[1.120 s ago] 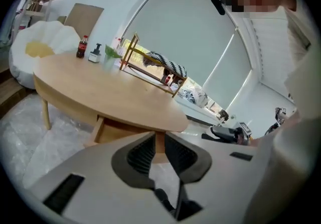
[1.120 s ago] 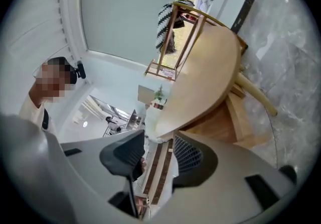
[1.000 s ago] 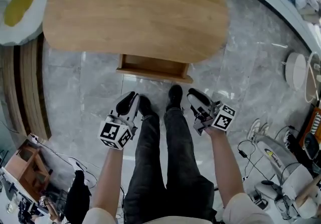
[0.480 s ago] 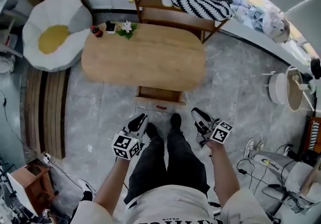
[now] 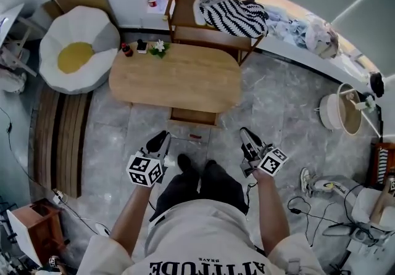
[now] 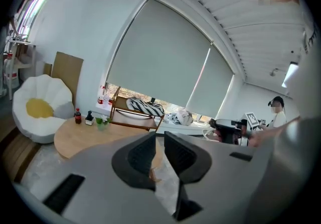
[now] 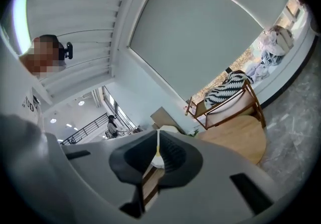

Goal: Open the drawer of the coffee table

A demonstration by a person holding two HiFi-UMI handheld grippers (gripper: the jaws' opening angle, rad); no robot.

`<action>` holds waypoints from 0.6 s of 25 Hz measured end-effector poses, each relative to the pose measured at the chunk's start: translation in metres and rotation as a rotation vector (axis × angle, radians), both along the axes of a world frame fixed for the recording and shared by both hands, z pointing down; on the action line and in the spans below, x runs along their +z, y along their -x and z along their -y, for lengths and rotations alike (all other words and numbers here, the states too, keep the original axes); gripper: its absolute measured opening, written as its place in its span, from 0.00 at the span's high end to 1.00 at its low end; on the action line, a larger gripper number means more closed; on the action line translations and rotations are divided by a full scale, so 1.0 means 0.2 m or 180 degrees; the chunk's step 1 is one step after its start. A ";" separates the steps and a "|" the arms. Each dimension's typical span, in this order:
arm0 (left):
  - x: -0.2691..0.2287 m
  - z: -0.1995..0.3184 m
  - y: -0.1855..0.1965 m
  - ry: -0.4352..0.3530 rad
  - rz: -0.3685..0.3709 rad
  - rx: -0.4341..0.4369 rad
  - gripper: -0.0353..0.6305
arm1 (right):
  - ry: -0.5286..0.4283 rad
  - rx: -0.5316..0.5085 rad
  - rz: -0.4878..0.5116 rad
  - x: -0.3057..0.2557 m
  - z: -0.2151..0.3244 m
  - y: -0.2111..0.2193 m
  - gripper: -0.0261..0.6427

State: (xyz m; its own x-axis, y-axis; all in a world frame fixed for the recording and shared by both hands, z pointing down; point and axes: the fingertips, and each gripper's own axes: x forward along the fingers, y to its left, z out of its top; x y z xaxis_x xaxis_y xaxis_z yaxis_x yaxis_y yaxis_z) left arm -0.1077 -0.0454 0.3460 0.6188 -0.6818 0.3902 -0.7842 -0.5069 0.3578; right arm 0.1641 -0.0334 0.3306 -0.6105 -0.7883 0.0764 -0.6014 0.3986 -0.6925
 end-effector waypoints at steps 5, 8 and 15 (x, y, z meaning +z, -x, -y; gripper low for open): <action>-0.11 -0.14 0.05 -0.0114 0.0055 -0.0120 0.85 | -0.0185 0.0002 -0.0134 -0.15 -0.18 -0.06 0.93; -0.15 -0.26 0.06 -0.0152 0.0080 -0.0198 0.85 | -0.0225 -0.0051 -0.0248 -0.17 -0.29 -0.09 0.93; -0.14 -0.57 0.02 -0.0160 0.0111 -0.0243 0.85 | -0.0395 -0.0106 -0.0247 -0.26 -0.63 -0.11 0.93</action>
State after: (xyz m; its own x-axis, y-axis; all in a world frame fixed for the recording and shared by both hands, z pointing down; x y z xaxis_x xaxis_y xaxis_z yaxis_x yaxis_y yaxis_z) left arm -0.1108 0.0693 0.3180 0.5508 -0.7457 0.3748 -0.8328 -0.4617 0.3052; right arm 0.1860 0.0932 0.2783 -0.6324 -0.7741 0.0276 -0.6363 0.4988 -0.5885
